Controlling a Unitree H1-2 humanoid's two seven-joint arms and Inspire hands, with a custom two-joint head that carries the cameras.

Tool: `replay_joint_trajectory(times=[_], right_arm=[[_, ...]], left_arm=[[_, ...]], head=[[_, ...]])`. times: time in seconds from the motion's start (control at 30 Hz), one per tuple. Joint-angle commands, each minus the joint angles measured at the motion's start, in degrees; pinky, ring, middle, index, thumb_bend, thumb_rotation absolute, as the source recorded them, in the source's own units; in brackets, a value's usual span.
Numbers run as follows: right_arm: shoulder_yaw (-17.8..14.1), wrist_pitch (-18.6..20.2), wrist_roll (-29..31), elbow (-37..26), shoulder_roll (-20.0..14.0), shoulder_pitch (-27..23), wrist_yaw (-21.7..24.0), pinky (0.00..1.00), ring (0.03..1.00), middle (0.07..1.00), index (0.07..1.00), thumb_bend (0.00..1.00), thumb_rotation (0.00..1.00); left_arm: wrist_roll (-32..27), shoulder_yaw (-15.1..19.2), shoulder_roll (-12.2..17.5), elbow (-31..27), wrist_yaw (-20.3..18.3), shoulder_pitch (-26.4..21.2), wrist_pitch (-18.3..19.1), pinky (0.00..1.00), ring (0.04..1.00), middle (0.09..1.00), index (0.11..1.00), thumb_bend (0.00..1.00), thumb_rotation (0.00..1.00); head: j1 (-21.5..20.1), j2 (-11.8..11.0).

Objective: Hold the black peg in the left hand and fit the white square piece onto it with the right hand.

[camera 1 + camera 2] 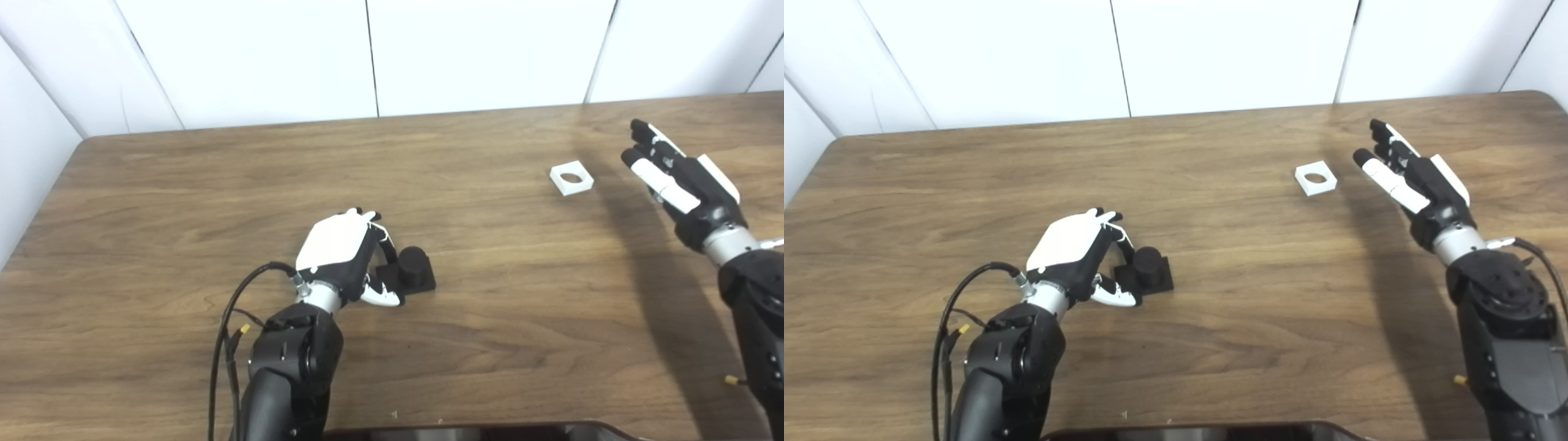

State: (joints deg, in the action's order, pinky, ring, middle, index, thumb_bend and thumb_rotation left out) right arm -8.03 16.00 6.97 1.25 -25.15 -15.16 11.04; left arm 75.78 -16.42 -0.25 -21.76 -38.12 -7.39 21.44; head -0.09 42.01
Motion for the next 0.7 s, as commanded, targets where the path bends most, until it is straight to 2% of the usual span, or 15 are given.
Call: replay_joint_trajectory(times=[0.0,0.13,0.23,0.27,0.33,0.47,0.67], right_arm=[[0.9,-4.2,-2.5,-0.3,-2.1,-3.6,0.1,0.96,0.973,0.958,0.895,0.72,0.44],[3.5,-5.2,-7.7,1.7,-4.3,-5.6,-0.1,0.86,0.927,0.936,0.86,0.75,0.39],[5.3,-5.4,-11.6,2.8,-5.6,-6.9,-0.6,0.89,0.925,0.929,0.855,0.79,0.42],[5.7,-5.6,-12.5,3.1,-5.9,-7.3,-0.6,0.95,0.96,0.945,0.858,0.79,0.42],[6.8,-5.7,-14.8,3.7,-6.9,-8.2,-0.3,0.99,0.99,0.964,0.862,0.8,0.42],[10.5,-7.3,-21.4,4.9,-9.8,-10.2,0.3,1.0,1.0,0.968,0.874,0.8,0.46],[14.4,-8.0,-27.3,6.5,-12.7,-12.7,1.6,0.98,1.0,0.969,0.843,0.82,0.42]], left_arm=[[0.6,0.0,0.1,-0.3,1.5,-0.9,-0.3,1.0,1.0,0.94,0.488,0.52,0.06],[0.6,0.0,0.4,-0.3,1.5,-1.0,-0.4,1.0,1.0,0.938,0.488,0.52,0.06],[0.7,0.0,0.3,-0.3,1.4,-1.1,-0.3,1.0,1.0,0.94,0.488,0.52,0.06],[0.6,0.1,0.3,-0.3,1.6,-1.0,-0.3,1.0,1.0,0.94,0.488,0.52,0.06],[0.6,0.0,0.3,-0.4,1.5,-1.0,-0.3,1.0,1.0,0.942,0.488,0.52,0.06],[1.0,-0.1,0.2,-0.3,1.4,-0.9,-0.2,1.0,1.0,0.941,0.488,0.52,0.06],[1.2,-0.2,0.2,-0.3,1.2,-1.0,-0.2,1.0,1.0,0.939,0.488,0.53,0.06]], head=[[0.0,0.0],[0.1,0.0],[0.1,0.0],[0.1,0.1],[0.0,0.1],[0.0,0.0],[-0.3,0.1]])
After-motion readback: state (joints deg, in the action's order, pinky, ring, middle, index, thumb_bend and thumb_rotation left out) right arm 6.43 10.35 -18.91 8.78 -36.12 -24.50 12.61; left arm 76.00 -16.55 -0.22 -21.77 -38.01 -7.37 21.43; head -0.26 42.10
